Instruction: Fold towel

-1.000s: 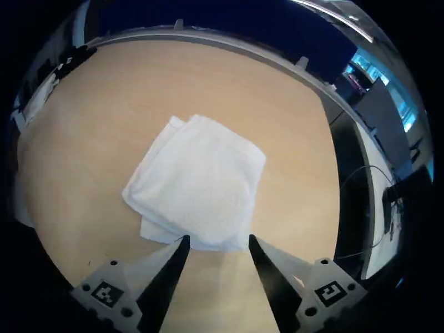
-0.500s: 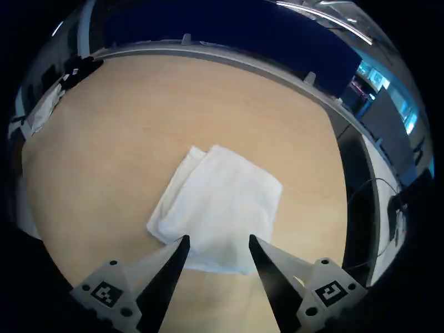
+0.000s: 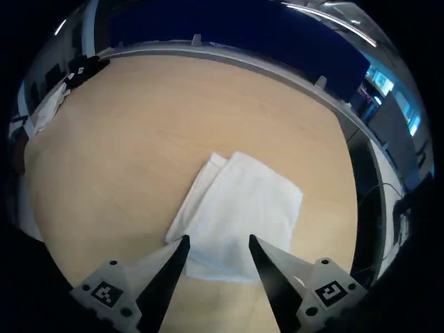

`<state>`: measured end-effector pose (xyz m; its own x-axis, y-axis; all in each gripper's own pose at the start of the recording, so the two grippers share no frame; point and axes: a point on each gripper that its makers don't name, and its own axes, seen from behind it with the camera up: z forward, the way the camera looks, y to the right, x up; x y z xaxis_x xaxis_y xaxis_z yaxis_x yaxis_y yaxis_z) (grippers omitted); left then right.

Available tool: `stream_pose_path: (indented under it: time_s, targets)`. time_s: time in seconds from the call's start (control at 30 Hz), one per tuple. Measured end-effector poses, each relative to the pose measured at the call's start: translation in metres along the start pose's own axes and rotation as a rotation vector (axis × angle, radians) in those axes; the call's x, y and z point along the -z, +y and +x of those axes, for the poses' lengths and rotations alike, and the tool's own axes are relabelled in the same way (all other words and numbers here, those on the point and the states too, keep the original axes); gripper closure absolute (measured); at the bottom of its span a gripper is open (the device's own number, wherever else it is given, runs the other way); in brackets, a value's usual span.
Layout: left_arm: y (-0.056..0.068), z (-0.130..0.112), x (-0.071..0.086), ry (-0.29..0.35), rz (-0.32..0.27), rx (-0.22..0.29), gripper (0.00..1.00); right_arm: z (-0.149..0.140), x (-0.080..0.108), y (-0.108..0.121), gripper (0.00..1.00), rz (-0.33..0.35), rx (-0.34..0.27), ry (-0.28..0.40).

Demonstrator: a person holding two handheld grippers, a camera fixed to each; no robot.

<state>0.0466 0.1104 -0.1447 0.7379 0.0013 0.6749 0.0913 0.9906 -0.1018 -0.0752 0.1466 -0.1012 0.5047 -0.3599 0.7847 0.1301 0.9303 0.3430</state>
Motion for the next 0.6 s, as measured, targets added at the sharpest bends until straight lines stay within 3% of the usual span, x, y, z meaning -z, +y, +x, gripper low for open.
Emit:
stream_pose_path:
  time_s: [0.6]
  targets:
    - [-0.006, -0.002, 0.001, 0.004, 0.005, 0.017, 0.11, 0.009, -0.003, -0.040, 0.18, 0.054, 0.014, 0.016]
